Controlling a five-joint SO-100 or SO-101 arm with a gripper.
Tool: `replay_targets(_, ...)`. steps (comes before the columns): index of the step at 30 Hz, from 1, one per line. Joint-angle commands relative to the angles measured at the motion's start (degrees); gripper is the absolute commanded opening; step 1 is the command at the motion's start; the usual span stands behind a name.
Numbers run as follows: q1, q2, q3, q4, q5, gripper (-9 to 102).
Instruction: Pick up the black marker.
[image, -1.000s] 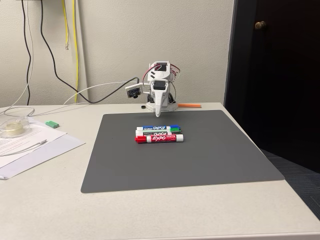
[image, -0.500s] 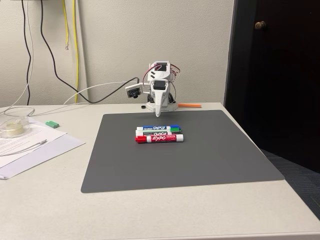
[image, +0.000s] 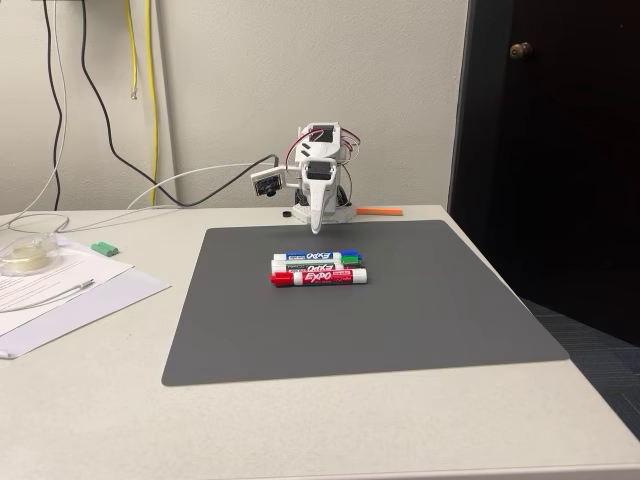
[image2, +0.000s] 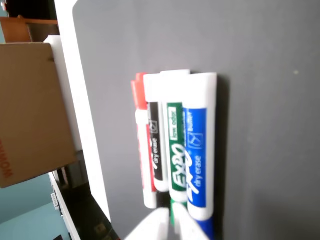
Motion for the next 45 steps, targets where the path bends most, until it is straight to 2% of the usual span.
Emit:
replay_targets(1, -0.09, 0.44, -0.53, 0.35, 1.05, 0)
replay_targets(4, 1.23, 0.44, -0.35, -0.44, 5.89, 0)
replay_targets(9, 1.23, 0.44, -0.35, -0.88, 1.41, 0)
replay_targets(24, 0.70, 0.53, -0.35, -0.97, 0.79, 0)
replay_targets(32, -0.18, -0.09, -2.64, -6.33, 0.88, 0)
replay_targets(35, -0.88, -7.56, -5.19, -10.90, 0.62, 0)
replay_targets(38, -1.41, -22.85, -15.21, -12.04, -1.49, 0)
replay_targets(45, -4.48, -61.08, -51.24, 6.59, -8.61, 0)
